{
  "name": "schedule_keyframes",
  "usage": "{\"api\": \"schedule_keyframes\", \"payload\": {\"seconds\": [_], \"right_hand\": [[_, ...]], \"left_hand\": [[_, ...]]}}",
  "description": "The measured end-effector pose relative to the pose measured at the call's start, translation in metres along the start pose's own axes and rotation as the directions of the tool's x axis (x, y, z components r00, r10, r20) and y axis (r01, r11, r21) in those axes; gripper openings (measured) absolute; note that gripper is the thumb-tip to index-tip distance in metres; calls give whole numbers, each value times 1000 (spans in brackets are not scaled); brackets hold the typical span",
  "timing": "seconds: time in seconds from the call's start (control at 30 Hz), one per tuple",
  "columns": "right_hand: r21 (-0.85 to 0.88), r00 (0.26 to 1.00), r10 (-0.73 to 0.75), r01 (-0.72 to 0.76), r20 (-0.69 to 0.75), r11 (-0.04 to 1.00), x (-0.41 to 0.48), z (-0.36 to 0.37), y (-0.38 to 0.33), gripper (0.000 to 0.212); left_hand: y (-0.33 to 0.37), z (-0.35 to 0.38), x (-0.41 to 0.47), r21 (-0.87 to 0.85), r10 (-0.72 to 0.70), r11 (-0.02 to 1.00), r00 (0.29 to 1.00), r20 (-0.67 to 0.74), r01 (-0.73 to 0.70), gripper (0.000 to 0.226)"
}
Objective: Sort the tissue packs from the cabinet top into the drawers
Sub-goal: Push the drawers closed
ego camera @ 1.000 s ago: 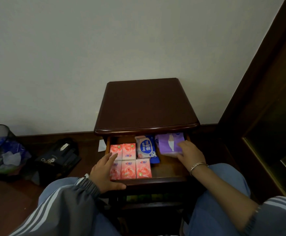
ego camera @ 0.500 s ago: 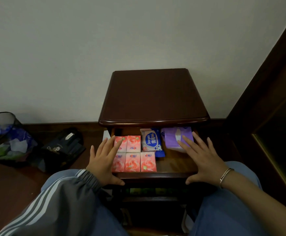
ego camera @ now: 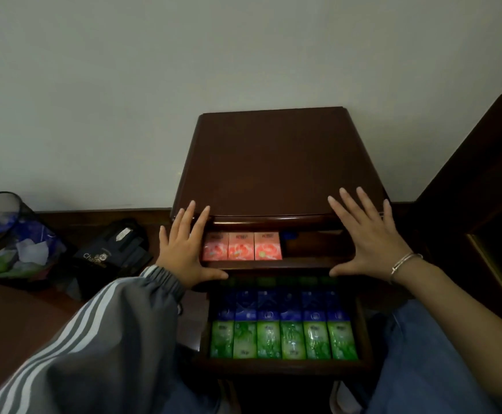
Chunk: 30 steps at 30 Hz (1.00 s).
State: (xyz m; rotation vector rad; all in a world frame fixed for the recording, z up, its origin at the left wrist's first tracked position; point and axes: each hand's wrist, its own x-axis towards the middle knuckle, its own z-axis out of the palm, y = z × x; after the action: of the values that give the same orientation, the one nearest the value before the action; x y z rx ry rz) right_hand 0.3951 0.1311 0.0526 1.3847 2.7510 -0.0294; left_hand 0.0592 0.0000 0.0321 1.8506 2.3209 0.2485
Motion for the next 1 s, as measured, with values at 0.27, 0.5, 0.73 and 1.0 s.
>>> {"api": "schedule_keyframes", "payload": {"seconds": [0.27,0.5,0.73,1.0], "right_hand": [[123,935,191,-160,-300,979,32,34,12,100],[122,820,232,-197,-524,973,40,51,6,85],[99,897,256,-236,-361,967,33,36,2,87],[493,969,222,-143,-107,858,-26,35,-32,85]], "left_hand": [[-7,24,44,59,10,998,955,-298,8,93],[-3,38,48,82,5,996,891,-454,36,86],[6,24,38,89,-58,992,952,-300,88,87],[31,26,-30,-257,-253,941,962,-102,221,91]]}}
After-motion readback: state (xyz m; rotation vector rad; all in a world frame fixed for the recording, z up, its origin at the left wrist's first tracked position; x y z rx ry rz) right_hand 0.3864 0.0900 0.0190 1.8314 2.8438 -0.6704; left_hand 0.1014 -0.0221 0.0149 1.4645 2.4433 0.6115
